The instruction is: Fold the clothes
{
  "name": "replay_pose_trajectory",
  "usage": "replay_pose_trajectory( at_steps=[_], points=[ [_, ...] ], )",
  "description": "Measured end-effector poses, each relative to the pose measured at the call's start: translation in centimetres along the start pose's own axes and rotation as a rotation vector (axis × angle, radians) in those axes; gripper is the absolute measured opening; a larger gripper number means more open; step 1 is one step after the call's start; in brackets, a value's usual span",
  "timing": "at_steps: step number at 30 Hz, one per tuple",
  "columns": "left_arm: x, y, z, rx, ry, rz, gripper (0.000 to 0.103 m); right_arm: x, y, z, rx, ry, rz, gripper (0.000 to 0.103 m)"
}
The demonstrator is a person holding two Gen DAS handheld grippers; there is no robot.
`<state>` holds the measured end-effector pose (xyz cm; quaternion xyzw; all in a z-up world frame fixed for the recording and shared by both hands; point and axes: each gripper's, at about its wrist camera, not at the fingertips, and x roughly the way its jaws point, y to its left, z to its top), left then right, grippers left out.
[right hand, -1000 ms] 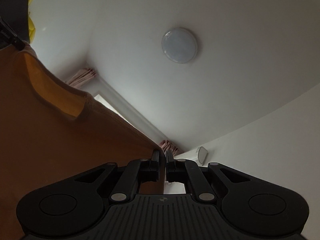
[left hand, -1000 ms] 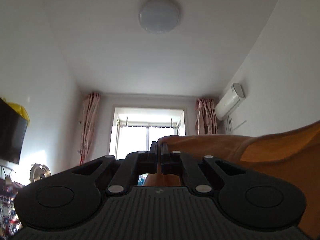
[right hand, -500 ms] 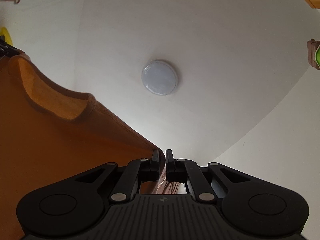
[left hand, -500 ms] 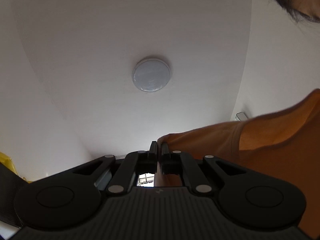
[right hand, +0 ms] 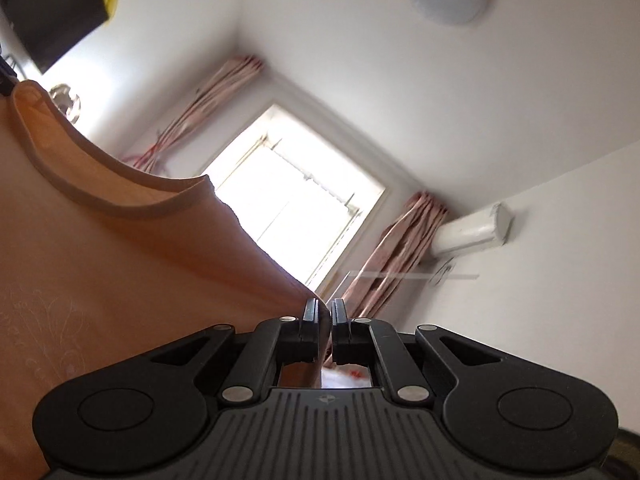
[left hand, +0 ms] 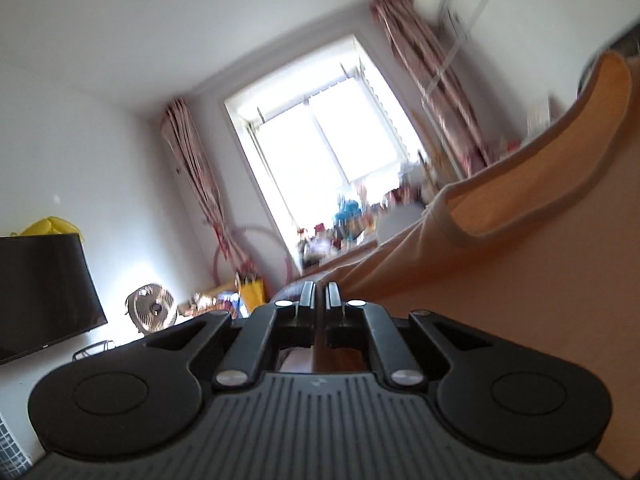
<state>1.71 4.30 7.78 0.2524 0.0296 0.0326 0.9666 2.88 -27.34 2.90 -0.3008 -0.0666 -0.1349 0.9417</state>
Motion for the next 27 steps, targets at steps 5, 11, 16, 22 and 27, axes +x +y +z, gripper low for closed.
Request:
replay_pose_trajectory(
  at_steps=[5, 11, 16, 22, 27],
  points=[
    [12.2, -8.8, -11.3, 0.146, 0.374, -0.064, 0.003, 12.0, 14.8, -8.4, -0.09, 0.261, 0.158, 0.004],
    [16.9, -12.7, -14.4, 0.306, 0.468, -0.175, 0.0, 12.6, 26.3, -9.6, -0.207, 0.448, 0.356, 0.004],
    [18.9, -10.9, -12.9, 0.233, 0.526, -0.262, 0.021, 13.2, 24.9, -8.1, -0.161, 0.477, 0.397, 0.016],
    [20.4, 2.1, -10.9, -0.375, 0.707, -0.367, 0.027, 10.6, 11.3, -2.6, 0.211, 0.503, 0.399, 0.06],
    [17.4, 8.2, -11.5, -0.55, 0.736, -0.369, 0.046, 3.2, 5.8, 0.5, 0.35, 0.474, 0.534, 0.071]
  ],
)
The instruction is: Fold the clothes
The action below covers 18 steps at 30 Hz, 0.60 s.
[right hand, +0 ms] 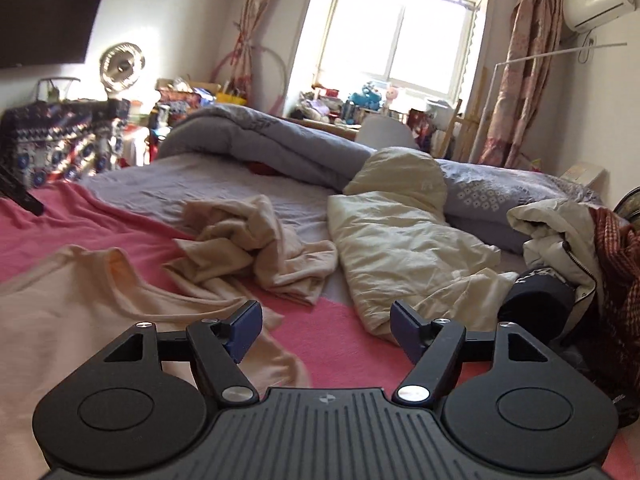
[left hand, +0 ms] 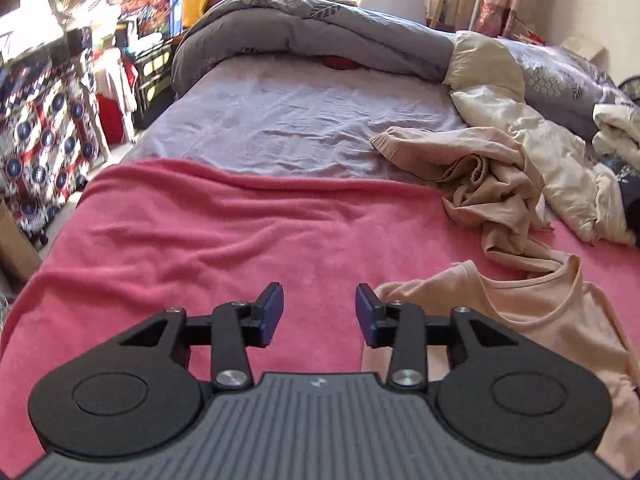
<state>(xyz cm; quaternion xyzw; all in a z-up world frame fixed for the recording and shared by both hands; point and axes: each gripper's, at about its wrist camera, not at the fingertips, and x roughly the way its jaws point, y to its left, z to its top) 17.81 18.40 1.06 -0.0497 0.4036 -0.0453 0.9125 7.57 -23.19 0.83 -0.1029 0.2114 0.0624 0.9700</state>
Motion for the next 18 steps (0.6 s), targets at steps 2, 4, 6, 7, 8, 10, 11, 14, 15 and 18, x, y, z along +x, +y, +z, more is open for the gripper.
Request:
replay_pose_trajectory(
  at_steps=[2, 4, 6, 7, 8, 10, 11, 14, 15, 18],
  points=[
    [-2.4, 1.9, -1.4, -0.032, -0.015, 0.002, 0.046, -3.2, 1.1, -0.7, 0.02, 0.0, 0.061, 0.071],
    [-5.6, 2.2, -4.2, -0.004, -0.052, -0.003, 0.046, -6.0, 2.7, -1.3, 0.04, -0.005, 0.132, 0.071],
    [-9.7, 2.3, -8.2, 0.059, -0.09, -0.005, 0.047, -7.6, 4.7, -1.7, 0.036, -0.006, 0.198, 0.071],
    [-11.3, 2.3, -10.1, 0.08, -0.101, -0.008, 0.047, -8.5, 5.7, -2.0, 0.034, -0.006, 0.231, 0.071],
    [-13.1, 2.5, -12.5, 0.092, -0.104, -0.016, 0.047, -9.2, 6.7, -2.2, 0.03, -0.006, 0.262, 0.07],
    [-16.8, 2.9, -17.3, 0.115, -0.109, -0.032, 0.051, -9.5, 9.2, -2.4, -0.003, 0.011, 0.302, 0.07],
    [-19.0, 3.3, -19.7, 0.116, -0.102, -0.039, 0.052, -9.4, 10.4, -2.5, -0.017, 0.02, 0.313, 0.07],
    [-22.0, 4.0, -25.0, 0.116, -0.043, -0.048, 0.055, -9.3, 13.5, -2.6, -0.044, 0.045, 0.351, 0.07],
    [-22.1, 3.9, -26.1, 0.146, -0.023, -0.021, 0.055, -9.3, 14.2, -2.6, -0.04, 0.052, 0.362, 0.07],
    [-22.1, 3.2, -29.0, 0.236, 0.015, 0.045, 0.055, -9.6, 16.1, -2.7, -0.036, 0.067, 0.378, 0.07]
  ],
)
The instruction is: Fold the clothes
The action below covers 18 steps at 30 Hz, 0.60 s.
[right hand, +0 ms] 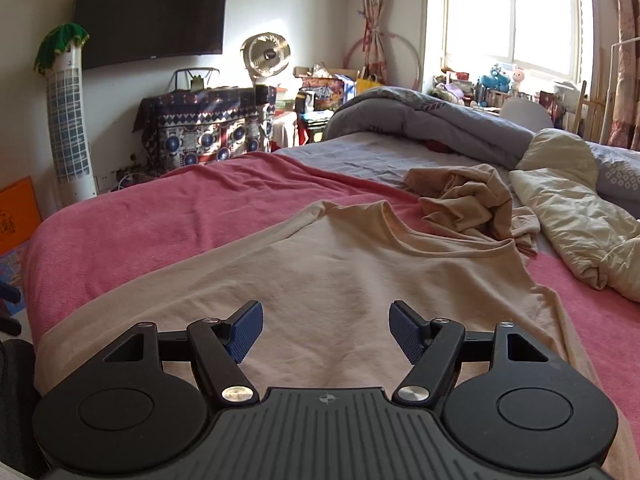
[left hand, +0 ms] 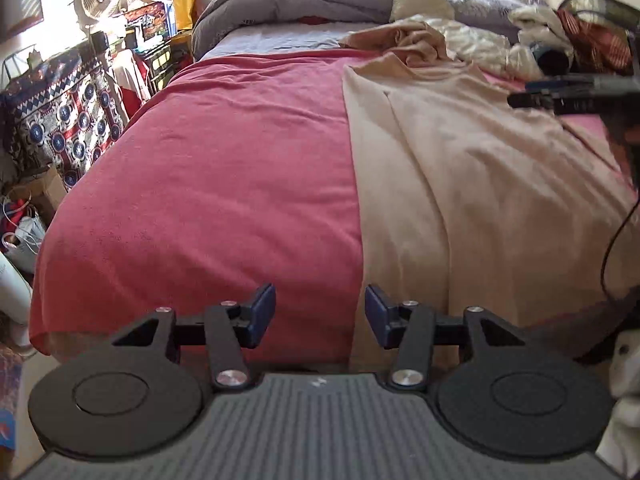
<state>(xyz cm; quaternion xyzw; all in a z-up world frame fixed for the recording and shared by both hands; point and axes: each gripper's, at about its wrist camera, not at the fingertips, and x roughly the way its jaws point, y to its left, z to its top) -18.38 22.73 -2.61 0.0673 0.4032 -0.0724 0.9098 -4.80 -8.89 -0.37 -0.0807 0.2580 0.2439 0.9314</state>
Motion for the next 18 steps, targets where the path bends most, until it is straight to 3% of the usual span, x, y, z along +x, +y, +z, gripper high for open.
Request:
replay_pose_trajectory(
  at_steps=[5, 7, 9, 11, 12, 13, 15, 18],
  points=[
    [1.9, -2.3, -0.1, 0.047, -0.004, -0.04, 0.052, -0.8, 1.7, -1.3, -0.002, 0.028, -0.014, 0.07],
    [2.9, -2.1, -0.1, 0.033, 0.007, -0.108, 0.053, -1.4, 1.7, -2.1, 0.002, 0.045, -0.022, 0.07],
    [3.2, -2.4, -0.3, 0.015, 0.003, -0.076, 0.051, -1.8, 1.6, -2.8, 0.005, 0.057, -0.04, 0.07],
    [3.5, -2.6, -0.6, -0.006, -0.003, -0.045, 0.034, -2.1, 1.4, -3.6, 0.015, 0.071, -0.048, 0.07],
    [3.1, -2.2, -0.8, -0.043, -0.017, -0.039, 0.007, -2.2, 1.2, -3.9, 0.022, 0.075, -0.053, 0.07],
    [2.5, -1.7, -1.0, -0.078, -0.029, -0.049, 0.001, -2.3, 1.1, -4.1, 0.028, 0.079, -0.058, 0.07],
    [1.2, -0.8, -1.1, -0.161, -0.07, -0.062, 0.001, -2.5, 0.8, -4.5, 0.044, 0.081, -0.061, 0.07],
    [-1.2, 0.8, 0.1, -0.242, -0.169, -0.02, 0.0, -2.5, 0.7, -5.0, 0.059, 0.08, -0.07, 0.071]
  ],
)
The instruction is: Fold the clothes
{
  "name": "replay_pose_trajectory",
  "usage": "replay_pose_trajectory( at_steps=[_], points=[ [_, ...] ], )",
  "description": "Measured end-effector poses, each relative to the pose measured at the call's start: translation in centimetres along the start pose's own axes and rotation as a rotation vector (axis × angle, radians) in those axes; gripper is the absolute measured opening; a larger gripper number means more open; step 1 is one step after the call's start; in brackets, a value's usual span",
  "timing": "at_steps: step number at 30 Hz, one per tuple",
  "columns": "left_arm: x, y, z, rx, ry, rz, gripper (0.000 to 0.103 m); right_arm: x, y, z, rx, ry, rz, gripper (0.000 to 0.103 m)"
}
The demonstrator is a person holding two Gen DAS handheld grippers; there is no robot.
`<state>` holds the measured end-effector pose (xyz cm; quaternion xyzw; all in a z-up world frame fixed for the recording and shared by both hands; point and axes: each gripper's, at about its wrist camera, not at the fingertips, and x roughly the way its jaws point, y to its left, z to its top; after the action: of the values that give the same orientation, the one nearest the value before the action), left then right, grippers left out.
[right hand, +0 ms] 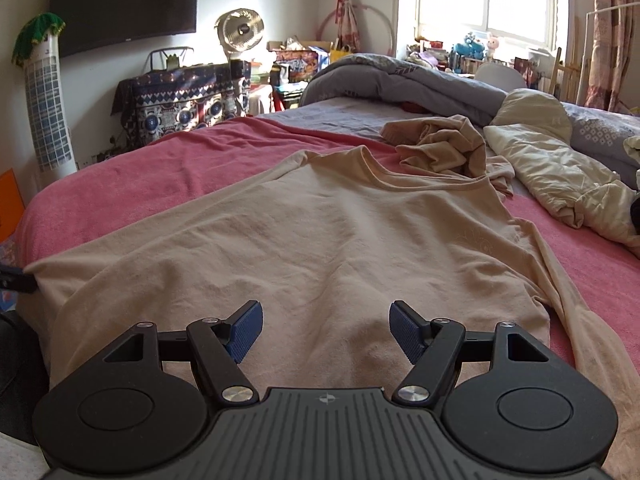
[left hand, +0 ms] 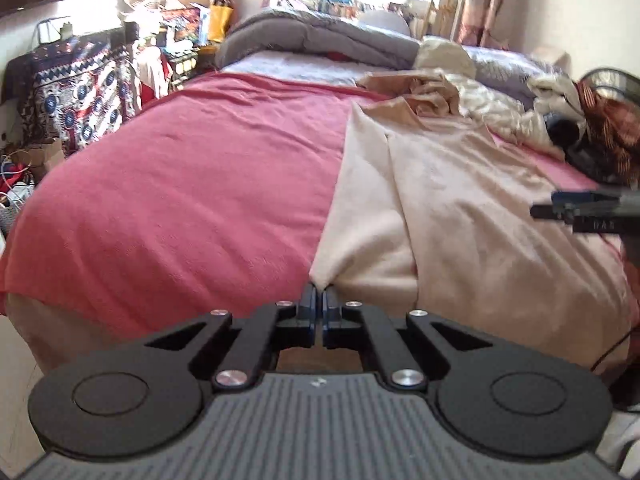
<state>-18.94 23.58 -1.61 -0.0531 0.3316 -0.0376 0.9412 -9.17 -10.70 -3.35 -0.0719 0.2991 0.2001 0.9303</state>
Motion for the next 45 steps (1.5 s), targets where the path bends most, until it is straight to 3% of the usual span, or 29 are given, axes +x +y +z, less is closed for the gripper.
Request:
replay_pose_trajectory(
  at_steps=[5, 8, 11, 15, 18, 19, 21, 23, 25, 26, 27, 28, 32, 34, 36, 38, 41, 43, 44, 45],
  points=[
    [-3.1, 3.0, 4.9, -0.135, -0.208, 0.072, 0.0, 0.1, -0.3, -0.2, 0.013, -0.007, -0.011, 0.072],
    [-3.5, 6.3, 8.9, -0.158, -0.322, 0.178, 0.0, 0.1, -0.6, -0.4, 0.018, -0.008, -0.022, 0.073],
    [-1.8, 9.4, 12.0, -0.155, -0.364, 0.307, 0.0, 0.5, -1.0, -0.4, 0.039, 0.004, -0.034, 0.073],
    [3.9, 12.0, 14.4, -0.075, -0.265, 0.49, 0.0, 0.6, -1.7, -0.8, 0.05, 0.021, -0.054, 0.074],
    [9.8, 14.7, 14.5, -0.069, -0.048, 0.605, 0.007, 0.0, -2.5, -1.1, 0.05, 0.029, -0.074, 0.075],
    [11.8, 15.9, 14.2, -0.099, 0.05, 0.641, 0.012, -0.3, -2.9, -1.3, 0.052, 0.03, -0.082, 0.075],
    [14.2, 17.5, 13.1, -0.187, 0.171, 0.683, 0.016, -1.5, -3.6, -1.4, 0.052, 0.028, -0.11, 0.076],
    [13.4, 17.7, 12.5, -0.24, 0.099, 0.67, 0.017, -3.0, -5.0, -2.0, 0.057, 0.017, -0.154, 0.076],
    [12.6, 17.6, 12.2, -0.272, 0.078, 0.671, 0.03, -4.6, -6.6, -2.6, 0.068, 0.008, -0.209, 0.077],
    [12.0, 17.7, 12.2, -0.274, 0.064, 0.698, 0.034, -5.3, -7.5, -2.8, 0.075, 0.01, -0.239, 0.077],
    [11.4, 17.9, 12.2, -0.276, 0.05, 0.728, 0.047, -6.0, -8.5, -3.2, 0.084, 0.016, -0.275, 0.077],
    [10.7, 18.2, 12.3, -0.288, 0.037, 0.779, 0.054, -6.8, -9.5, -3.7, 0.097, 0.026, -0.311, 0.077],
    [8.1, 20.4, 12.0, -0.469, 0.03, 0.788, 0.054, -10.5, -12.8, -6.4, 0.163, 0.066, -0.416, 0.077],
    [6.8, 21.5, 11.8, -0.552, 0.025, 0.788, 0.048, -12.4, -13.9, -8.3, 0.196, 0.089, -0.451, 0.078],
    [6.0, 19.8, 11.7, -0.444, -0.003, 0.729, 0.048, -14.0, -14.3, -10.0, 0.221, 0.107, -0.478, 0.079],
    [5.8, 15.0, 11.1, -0.26, -0.03, 0.646, 0.05, -14.9, -14.3, -11.5, 0.254, 0.12, -0.493, 0.08],
    [5.1, 7.1, 9.1, -0.03, -0.05, 0.453, 0.053, -15.3, -13.5, -12.8, 0.286, 0.121, -0.486, 0.08],
    [4.7, 1.8, 8.1, 0.043, -0.05, 0.311, 0.054, -15.5, -11.9, -13.1, 0.266, 0.097, -0.45, 0.08],
    [4.4, -0.4, 7.4, 0.071, -0.052, 0.237, 0.055, -15.3, -11.0, -12.9, 0.239, 0.102, -0.442, 0.078],
    [4.3, -2.6, 6.7, 0.105, -0.044, 0.155, 0.058, -14.5, -10.1, -13.1, 0.191, 0.137, -0.451, 0.067]
  ],
)
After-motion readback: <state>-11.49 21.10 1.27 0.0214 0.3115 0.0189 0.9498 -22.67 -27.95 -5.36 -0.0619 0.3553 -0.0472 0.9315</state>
